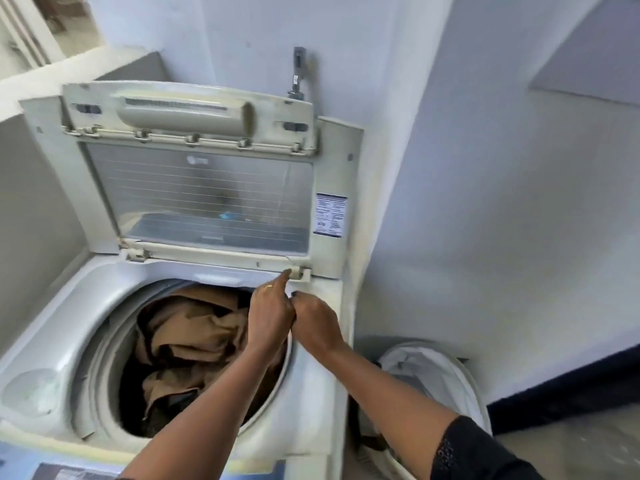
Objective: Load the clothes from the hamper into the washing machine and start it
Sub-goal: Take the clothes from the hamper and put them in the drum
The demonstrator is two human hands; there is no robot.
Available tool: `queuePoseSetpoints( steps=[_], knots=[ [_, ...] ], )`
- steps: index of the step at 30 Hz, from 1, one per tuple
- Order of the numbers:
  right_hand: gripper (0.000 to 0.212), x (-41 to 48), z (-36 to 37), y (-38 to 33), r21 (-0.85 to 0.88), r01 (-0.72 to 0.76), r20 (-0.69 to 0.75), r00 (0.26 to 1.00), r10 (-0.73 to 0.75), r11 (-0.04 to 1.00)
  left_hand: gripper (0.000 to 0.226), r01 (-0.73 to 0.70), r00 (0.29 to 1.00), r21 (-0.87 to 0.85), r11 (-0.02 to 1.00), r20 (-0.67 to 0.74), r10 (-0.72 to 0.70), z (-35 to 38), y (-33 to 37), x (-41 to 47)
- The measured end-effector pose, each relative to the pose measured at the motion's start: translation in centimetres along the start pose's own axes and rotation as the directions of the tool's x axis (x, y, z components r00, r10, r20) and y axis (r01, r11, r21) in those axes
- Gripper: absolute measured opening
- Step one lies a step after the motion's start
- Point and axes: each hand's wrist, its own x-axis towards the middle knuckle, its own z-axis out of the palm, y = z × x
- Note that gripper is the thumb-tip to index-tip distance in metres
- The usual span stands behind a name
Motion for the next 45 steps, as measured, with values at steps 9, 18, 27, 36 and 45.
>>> queuePoseSetpoints(
  steps=[9,18,27,36,45],
  knots=[
    [0.018,-6.0,-7.2,17.4,-0.194,-0.237,-0.149,0.966,0.210,0.952,0.062,-0.153,0.979,-0.165,0.974,0.106,0.172,10.9,14.5,-2.7],
    [0.021,-16.9,-4.4,33.8,-0.063,-0.647,-0.140,0.759,0.636,0.760,0.063,-0.094,0.848,0.036,0.995,0.526,0.061,27.3,16.6,-10.7],
    [0.021,-28.3,10.7,45.2,-0.175,-0.728,0.291,0.605,0.741,0.663,0.048,0.004,0.582,0.387,0.922,0.749,-0.316,44.0,6.9,-21.7],
    [0.043,-30.5,27.4,50.8,-0.384,-0.457,0.787,0.292,0.544,0.802,0.038,-0.150,0.362,0.520,0.841,0.820,-0.443,55.5,-1.7,-26.4],
    [0.058,-29.3,35.7,54.0,-0.371,-0.348,0.822,0.307,0.479,0.861,0.048,-0.090,0.303,0.509,0.856,0.833,-0.463,61.3,-4.5,-26.0]
  ],
)
